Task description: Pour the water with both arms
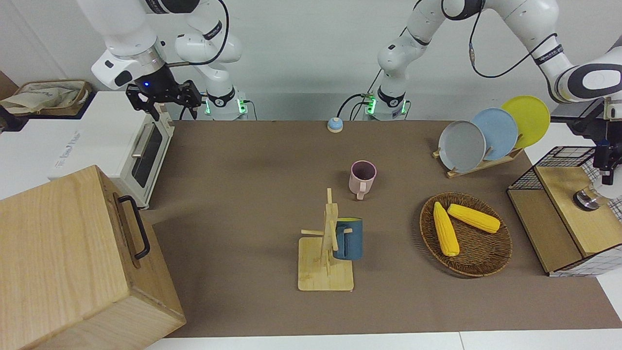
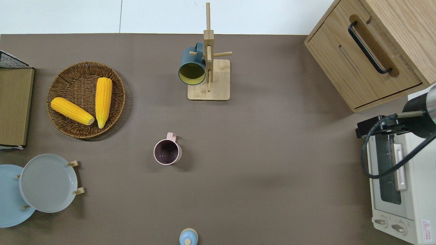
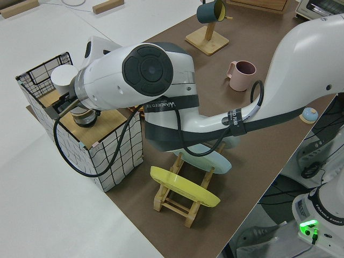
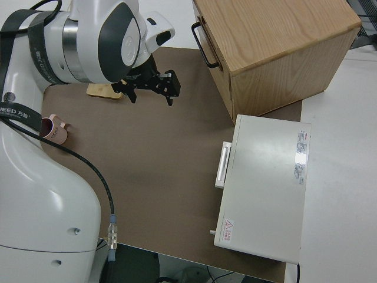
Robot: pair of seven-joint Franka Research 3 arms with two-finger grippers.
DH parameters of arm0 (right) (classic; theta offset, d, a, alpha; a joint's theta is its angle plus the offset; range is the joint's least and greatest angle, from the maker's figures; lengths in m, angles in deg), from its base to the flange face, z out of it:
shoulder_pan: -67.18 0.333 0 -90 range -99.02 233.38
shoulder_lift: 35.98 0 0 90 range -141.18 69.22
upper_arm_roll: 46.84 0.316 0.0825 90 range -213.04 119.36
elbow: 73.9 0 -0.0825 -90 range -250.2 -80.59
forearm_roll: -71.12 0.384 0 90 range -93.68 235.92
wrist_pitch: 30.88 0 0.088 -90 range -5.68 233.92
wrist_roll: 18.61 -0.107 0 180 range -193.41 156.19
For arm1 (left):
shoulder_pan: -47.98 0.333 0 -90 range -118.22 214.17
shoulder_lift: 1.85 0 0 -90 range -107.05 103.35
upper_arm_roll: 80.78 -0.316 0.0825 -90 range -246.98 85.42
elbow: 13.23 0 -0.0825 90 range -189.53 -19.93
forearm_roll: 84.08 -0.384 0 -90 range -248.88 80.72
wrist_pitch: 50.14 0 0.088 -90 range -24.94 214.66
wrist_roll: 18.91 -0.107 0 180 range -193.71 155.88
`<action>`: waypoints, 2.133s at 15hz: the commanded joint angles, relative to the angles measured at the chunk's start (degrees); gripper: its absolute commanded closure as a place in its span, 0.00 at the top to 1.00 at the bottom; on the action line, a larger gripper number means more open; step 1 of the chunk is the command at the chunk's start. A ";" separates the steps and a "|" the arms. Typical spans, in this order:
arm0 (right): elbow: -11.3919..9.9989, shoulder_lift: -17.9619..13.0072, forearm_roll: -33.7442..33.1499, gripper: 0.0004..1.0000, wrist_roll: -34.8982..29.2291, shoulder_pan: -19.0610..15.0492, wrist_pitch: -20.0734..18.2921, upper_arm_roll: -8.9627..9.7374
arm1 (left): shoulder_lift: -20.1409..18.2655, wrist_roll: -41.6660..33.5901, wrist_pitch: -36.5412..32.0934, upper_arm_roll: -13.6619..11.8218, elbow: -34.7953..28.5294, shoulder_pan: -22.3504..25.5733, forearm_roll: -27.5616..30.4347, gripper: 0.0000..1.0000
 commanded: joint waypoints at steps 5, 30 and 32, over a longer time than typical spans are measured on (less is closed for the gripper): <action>-0.25 -0.58 1.01 0.99 1.18 -0.35 0.13 0.00 | -0.96 21.08 -16.57 -1.43 7.99 0.39 -14.32 0.99; -0.25 -0.58 1.01 0.99 1.18 -0.35 0.13 0.00 | -14.76 37.79 -52.33 -0.46 7.99 -10.22 -40.24 0.99; -0.33 -0.58 1.01 0.99 1.18 -0.35 0.13 0.00 | -16.08 38.14 -54.97 -2.65 7.99 -15.06 -40.43 0.99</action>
